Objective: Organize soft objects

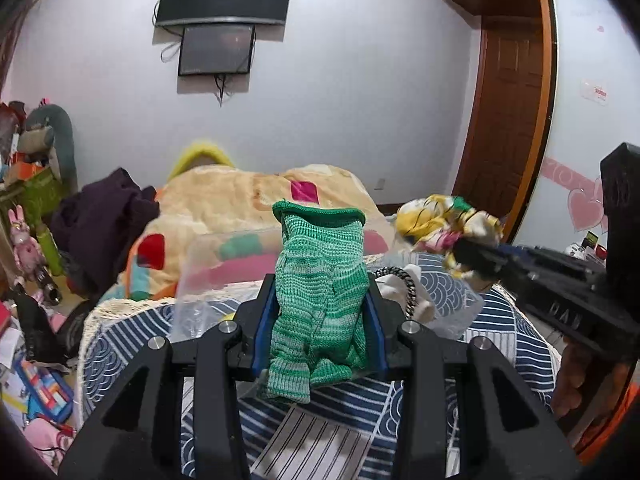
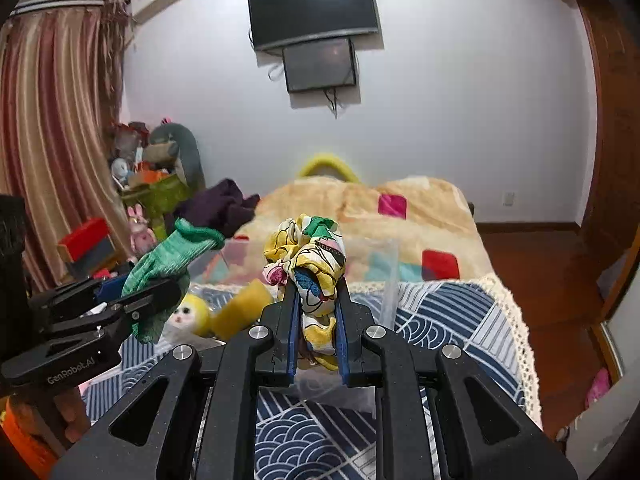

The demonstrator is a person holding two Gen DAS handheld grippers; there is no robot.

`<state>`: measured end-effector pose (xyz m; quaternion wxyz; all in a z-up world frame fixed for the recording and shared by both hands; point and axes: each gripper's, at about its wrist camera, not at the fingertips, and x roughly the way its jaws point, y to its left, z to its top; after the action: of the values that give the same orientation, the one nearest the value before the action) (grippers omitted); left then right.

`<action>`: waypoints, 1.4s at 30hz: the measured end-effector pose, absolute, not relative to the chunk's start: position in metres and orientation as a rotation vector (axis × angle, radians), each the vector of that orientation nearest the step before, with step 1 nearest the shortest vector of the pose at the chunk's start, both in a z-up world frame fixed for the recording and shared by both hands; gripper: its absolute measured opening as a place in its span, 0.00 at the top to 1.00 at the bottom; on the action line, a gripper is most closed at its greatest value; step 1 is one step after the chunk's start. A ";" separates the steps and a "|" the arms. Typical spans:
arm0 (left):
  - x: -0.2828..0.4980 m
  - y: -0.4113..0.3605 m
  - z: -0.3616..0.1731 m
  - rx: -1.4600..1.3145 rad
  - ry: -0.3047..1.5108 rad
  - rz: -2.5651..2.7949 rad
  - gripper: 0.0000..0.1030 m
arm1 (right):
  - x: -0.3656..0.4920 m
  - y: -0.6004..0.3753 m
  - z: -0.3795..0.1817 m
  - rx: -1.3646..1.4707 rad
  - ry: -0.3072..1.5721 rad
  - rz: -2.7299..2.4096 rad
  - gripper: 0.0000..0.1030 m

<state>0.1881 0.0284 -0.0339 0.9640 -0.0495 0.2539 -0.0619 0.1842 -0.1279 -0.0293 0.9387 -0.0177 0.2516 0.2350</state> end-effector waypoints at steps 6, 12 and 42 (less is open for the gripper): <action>0.219 0.029 -0.052 -0.109 0.582 -0.121 0.62 | 0.190 -0.123 -0.046 -0.064 0.560 0.470 0.87; 0.232 0.028 -0.061 -0.121 0.615 -0.122 0.55 | 0.196 -0.126 -0.053 -0.083 0.594 0.466 0.83; 0.065 0.023 0.049 -0.082 0.304 -0.104 0.16 | 0.073 -0.154 0.051 -0.035 0.230 0.554 0.20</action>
<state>0.0646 0.0232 0.0493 0.9863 -0.0406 0.1511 -0.0520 0.0727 -0.1544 0.0509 0.9552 -0.0171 0.1131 0.2730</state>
